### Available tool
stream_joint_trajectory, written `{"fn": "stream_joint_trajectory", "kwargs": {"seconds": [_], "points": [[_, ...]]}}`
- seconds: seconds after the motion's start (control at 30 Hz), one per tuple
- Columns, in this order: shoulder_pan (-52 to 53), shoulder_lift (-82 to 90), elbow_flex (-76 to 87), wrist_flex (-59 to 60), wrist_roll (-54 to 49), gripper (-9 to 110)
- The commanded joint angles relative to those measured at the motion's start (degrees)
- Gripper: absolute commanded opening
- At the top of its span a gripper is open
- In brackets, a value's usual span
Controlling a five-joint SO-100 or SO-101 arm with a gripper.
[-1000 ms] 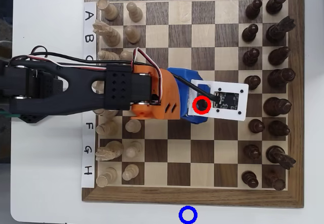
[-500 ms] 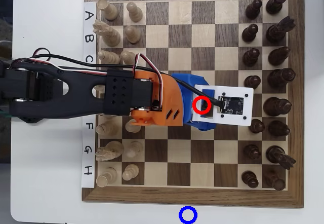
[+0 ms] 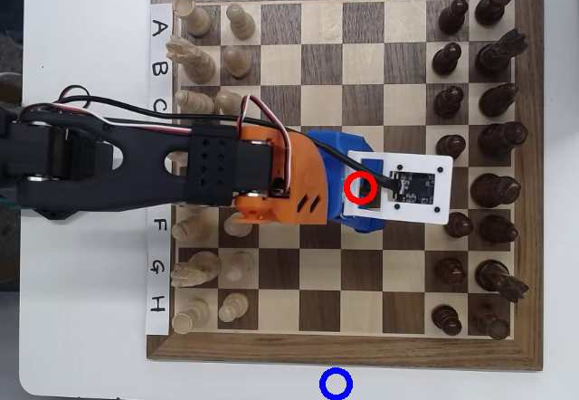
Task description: Move the piece to destination
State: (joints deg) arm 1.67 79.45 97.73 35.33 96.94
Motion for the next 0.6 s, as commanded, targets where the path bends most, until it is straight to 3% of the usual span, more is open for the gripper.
{"fn": "stream_joint_trajectory", "kwargs": {"seconds": [0.0, 0.57], "points": [[-0.7, 1.32, -9.76, 0.88, 2.46, 21], [-2.81, 1.58, -8.61, 2.02, 5.36, 19]]}}
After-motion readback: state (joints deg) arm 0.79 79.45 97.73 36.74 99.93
